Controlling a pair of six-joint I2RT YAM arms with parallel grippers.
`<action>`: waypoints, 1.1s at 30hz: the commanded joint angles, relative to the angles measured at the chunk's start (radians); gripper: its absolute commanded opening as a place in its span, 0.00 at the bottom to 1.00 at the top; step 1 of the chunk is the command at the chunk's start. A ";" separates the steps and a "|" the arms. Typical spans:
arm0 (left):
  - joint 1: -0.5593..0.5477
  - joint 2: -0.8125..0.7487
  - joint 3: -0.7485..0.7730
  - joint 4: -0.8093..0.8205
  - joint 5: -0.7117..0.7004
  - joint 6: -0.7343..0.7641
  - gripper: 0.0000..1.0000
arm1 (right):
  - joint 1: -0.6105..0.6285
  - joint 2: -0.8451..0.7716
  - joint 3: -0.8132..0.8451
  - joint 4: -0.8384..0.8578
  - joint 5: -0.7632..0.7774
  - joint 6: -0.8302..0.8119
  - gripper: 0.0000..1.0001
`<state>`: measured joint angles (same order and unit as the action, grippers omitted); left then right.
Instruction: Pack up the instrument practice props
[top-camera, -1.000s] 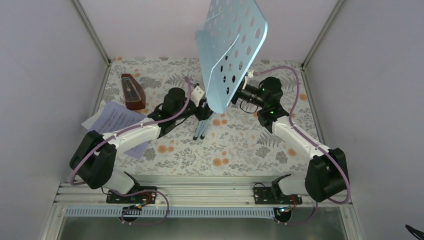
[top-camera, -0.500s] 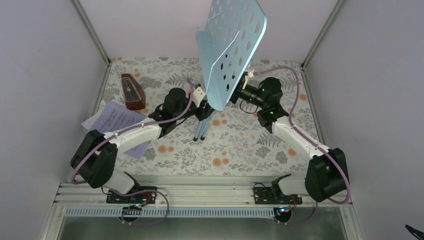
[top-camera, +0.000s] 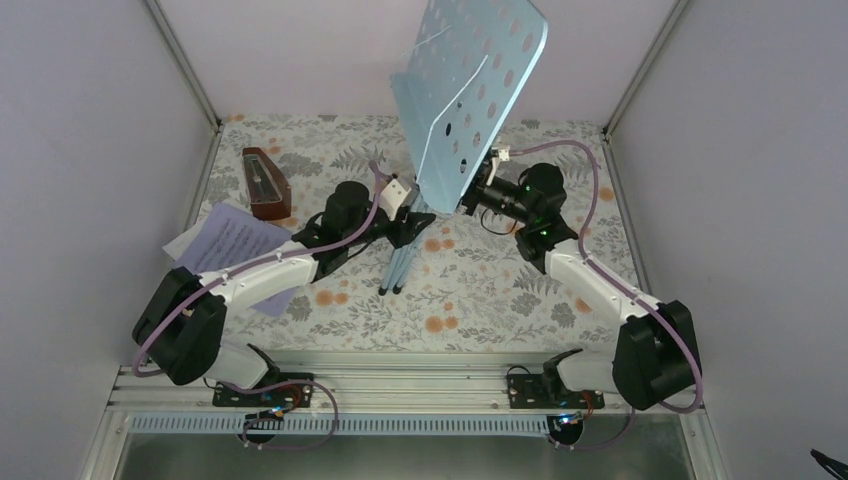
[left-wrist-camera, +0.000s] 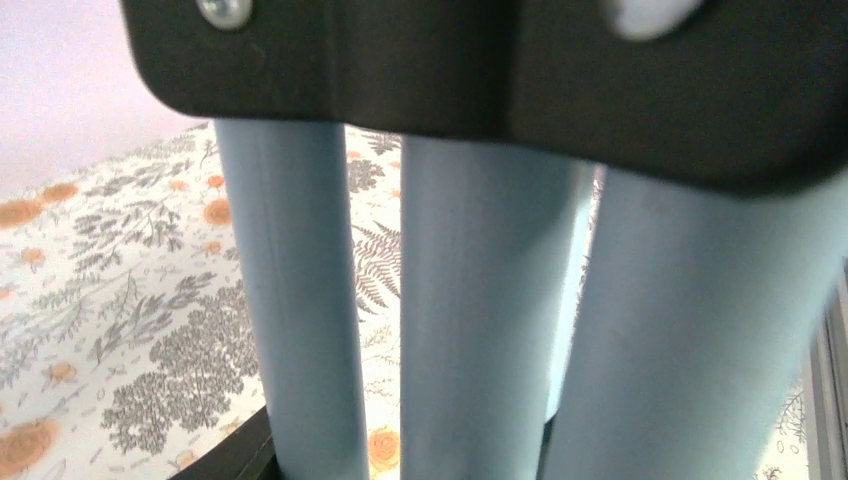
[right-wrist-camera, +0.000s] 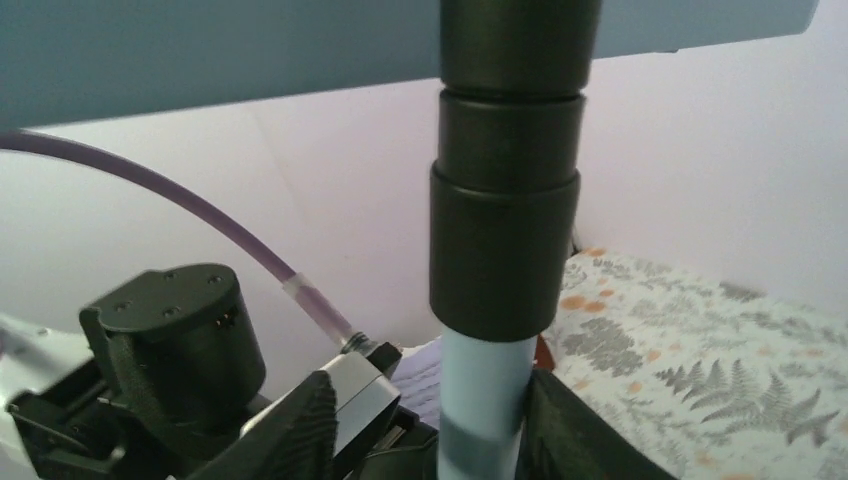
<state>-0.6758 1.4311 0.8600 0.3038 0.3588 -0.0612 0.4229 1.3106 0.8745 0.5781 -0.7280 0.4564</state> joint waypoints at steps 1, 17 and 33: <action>0.010 -0.071 -0.002 0.086 -0.019 -0.065 0.02 | -0.011 -0.039 -0.028 0.044 -0.014 0.035 0.50; 0.010 -0.109 0.040 -0.211 -0.282 -0.121 0.02 | -0.099 -0.330 -0.206 -0.376 0.735 0.004 0.97; 0.010 -0.015 0.073 -0.200 -0.310 -0.141 0.02 | -0.121 -0.590 -0.356 -0.648 1.297 0.187 1.00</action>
<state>-0.6575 1.4498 0.8452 -0.1867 0.0792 -0.2676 0.3119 0.7734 0.5224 0.0288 0.3206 0.5533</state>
